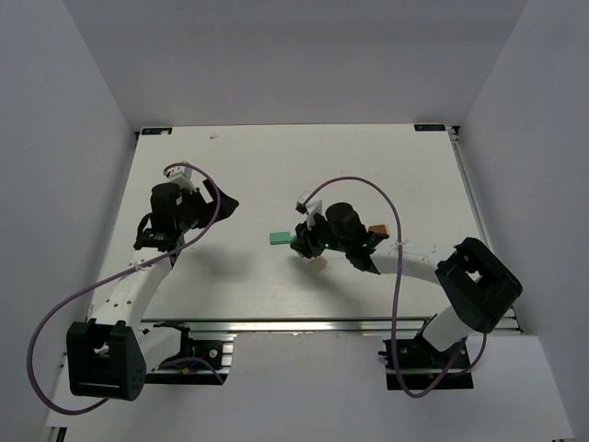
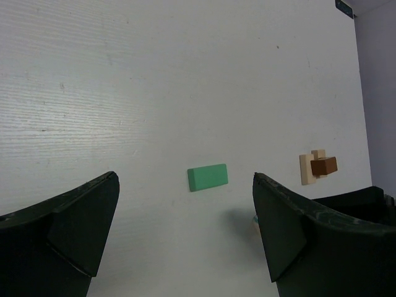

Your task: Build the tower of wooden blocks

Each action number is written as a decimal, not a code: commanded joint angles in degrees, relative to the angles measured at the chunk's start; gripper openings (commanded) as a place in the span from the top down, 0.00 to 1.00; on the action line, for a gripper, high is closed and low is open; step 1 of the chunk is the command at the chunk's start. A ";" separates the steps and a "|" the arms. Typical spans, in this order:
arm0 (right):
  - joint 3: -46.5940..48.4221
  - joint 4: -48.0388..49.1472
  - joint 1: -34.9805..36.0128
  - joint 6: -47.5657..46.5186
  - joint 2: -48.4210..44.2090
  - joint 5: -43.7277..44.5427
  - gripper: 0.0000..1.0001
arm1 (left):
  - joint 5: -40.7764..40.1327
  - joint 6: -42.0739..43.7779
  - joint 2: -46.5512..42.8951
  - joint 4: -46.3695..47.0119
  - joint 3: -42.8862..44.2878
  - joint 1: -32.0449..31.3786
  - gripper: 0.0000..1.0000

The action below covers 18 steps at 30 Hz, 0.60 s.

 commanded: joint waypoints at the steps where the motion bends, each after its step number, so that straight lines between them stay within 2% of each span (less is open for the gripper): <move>1: 3.31 -3.03 0.28 -3.62 1.16 -1.19 0.92 | 0.81 0.40 -0.32 0.79 -0.28 0.20 0.02; 7: 9.10 -13.39 0.28 -4.51 7.21 2.94 0.90 | -1.04 0.93 1.44 0.09 0.07 0.20 0.02; 12: 11.31 -14.11 0.28 -3.89 11.70 3.91 0.90 | -2.71 1.46 1.88 -0.70 0.16 0.20 0.02; 18: 12.63 -15.51 0.28 -3.98 13.37 5.05 0.82 | -4.21 1.72 1.71 -1.14 0.07 0.20 0.02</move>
